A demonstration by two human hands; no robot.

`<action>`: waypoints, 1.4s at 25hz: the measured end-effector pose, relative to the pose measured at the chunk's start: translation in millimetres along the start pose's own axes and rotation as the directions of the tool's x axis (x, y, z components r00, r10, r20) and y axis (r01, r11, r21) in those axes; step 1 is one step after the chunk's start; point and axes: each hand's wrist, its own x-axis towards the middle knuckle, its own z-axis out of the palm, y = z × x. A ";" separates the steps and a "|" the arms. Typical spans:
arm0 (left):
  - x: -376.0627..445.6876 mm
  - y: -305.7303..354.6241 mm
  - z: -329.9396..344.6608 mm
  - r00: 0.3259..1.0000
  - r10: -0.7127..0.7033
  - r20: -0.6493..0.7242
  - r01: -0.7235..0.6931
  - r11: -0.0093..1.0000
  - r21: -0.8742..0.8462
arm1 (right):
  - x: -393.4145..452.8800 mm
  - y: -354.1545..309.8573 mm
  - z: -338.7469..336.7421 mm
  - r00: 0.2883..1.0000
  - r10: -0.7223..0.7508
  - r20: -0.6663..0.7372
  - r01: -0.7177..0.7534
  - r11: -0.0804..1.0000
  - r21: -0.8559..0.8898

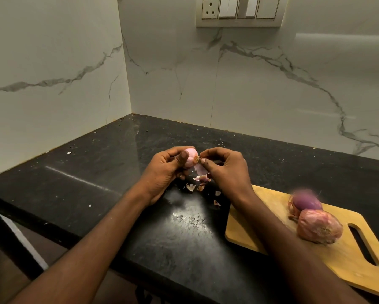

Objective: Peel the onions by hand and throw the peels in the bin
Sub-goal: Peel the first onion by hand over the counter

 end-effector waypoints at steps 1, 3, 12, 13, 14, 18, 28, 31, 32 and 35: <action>0.1 0.4 0.3 1.000 0.002 0.005 -0.002 1.000 0.015 | -1.0 -1.0 0.1 0.999 -0.040 0.012 0.040 0.999 -0.014; -0.8 2.0 0.8 1.000 -0.001 0.024 0.000 1.000 0.024 | -2.0 -2.4 1.6 0.993 -0.111 0.044 0.112 0.994 -0.017; -4.4 5.4 2.0 0.990 -0.026 0.135 0.024 1.000 0.021 | 0.0 4.8 8.4 0.963 -0.269 0.019 0.266 0.940 -0.213; -4.7 4.8 1.4 0.990 -0.027 0.138 0.023 0.999 0.025 | 0.8 5.5 8.9 0.962 -0.271 0.028 0.271 0.936 -0.224; -4.5 4.5 1.0 0.990 -0.026 0.140 0.022 0.999 0.028 | 1.6 6.1 9.3 0.962 -0.269 0.037 0.270 0.935 -0.230; -3.2 3.7 2.2 0.993 -0.029 0.112 0.024 0.999 0.044 | 2.3 7.2 9.6 0.957 -0.288 0.043 0.290 0.934 -0.206; 0.9 4.4 3.2 0.998 -0.059 -0.033 0.059 0.998 -0.019 | 0.0 3.9 4.2 0.959 -0.281 -0.035 0.278 0.959 -0.059; 0.8 4.0 2.7 0.998 -0.058 -0.034 0.057 0.998 -0.020 | -1.3 4.8 4.6 0.969 -0.246 -0.035 0.242 0.966 -0.087; 0.6 4.9 2.7 0.998 -0.054 -0.024 0.054 0.998 -0.018 | -1.7 4.3 5.1 0.968 -0.251 -0.028 0.246 0.962 -0.116; -0.5 5.7 2.5 0.998 -0.055 0.008 0.055 0.998 -0.021 | -2.8 3.3 6.1 0.963 -0.270 -0.011 0.262 0.941 -0.214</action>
